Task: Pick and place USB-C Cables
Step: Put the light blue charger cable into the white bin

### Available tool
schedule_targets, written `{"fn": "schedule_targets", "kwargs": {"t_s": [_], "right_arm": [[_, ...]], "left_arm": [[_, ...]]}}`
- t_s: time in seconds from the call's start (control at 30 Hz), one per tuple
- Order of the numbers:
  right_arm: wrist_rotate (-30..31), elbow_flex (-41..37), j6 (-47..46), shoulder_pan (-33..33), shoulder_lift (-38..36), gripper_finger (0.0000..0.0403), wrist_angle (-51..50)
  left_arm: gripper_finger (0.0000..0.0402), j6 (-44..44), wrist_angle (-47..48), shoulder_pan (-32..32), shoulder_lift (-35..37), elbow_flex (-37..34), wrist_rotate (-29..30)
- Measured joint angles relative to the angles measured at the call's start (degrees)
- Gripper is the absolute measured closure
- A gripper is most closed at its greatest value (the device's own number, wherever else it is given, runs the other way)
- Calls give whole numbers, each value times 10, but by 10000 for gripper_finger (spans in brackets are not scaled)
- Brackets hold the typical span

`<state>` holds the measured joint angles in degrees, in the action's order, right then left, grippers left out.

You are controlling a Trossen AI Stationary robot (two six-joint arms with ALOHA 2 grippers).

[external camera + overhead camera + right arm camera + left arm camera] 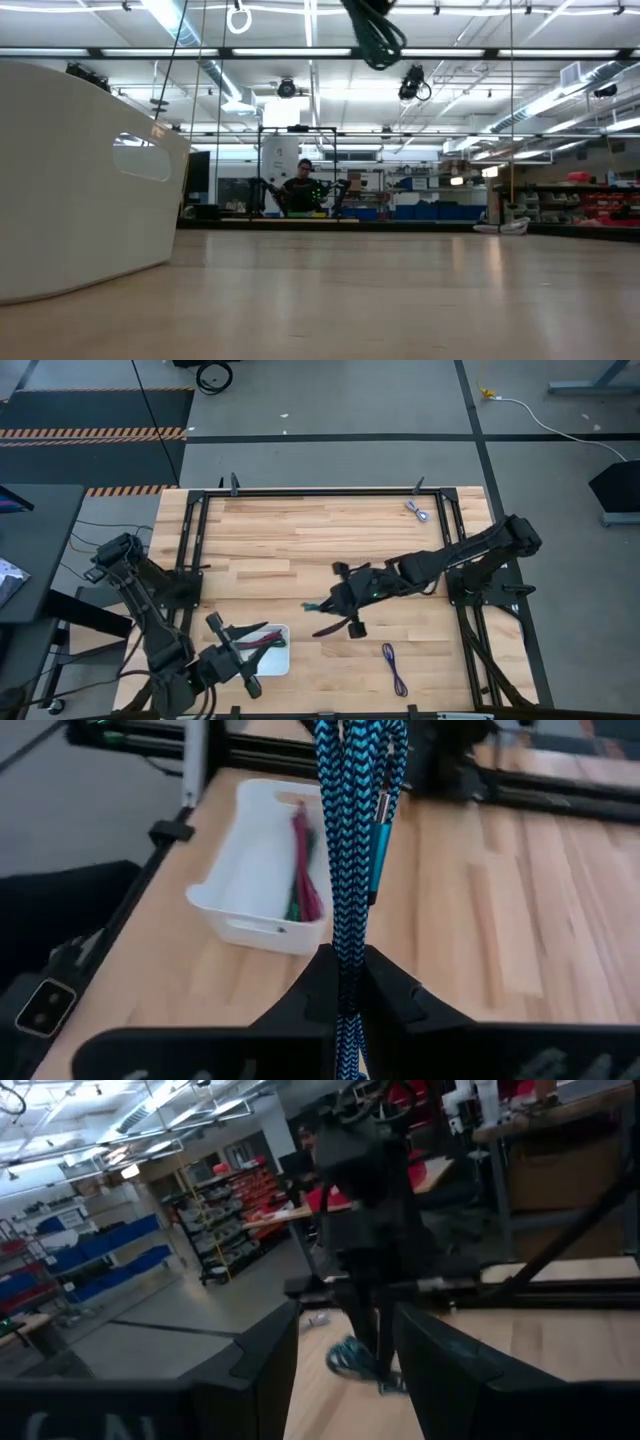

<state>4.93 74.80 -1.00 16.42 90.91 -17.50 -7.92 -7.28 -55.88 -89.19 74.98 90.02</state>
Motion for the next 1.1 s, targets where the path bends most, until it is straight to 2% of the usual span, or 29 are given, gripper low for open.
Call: {"fn": "schedule_targets", "kwargs": {"t_s": [0.13, 0.27, 0.53, 0.77, 1.1], "right_arm": [[-23, 21, 39, 0, 52, 380, 50], [-49, 38, 68, 2, 106, 380, 147], [-105, 92, 81, 3, 192, 380, 290], [-113, 120, 84, 19, 251, 380, 364], [-109, 126, 87, 22, 308, 379, 414]], "left_arm": [[230, 18, 16, -7, 0, 0, 0], [230, 24, 20, -17, -1, 0, 0], [230, 46, 30, -20, -1, 0, 0], [230, 42, 32, -17, -1, 0, 0], [230, 11, 34, 0, -1, -1, 0]]}}
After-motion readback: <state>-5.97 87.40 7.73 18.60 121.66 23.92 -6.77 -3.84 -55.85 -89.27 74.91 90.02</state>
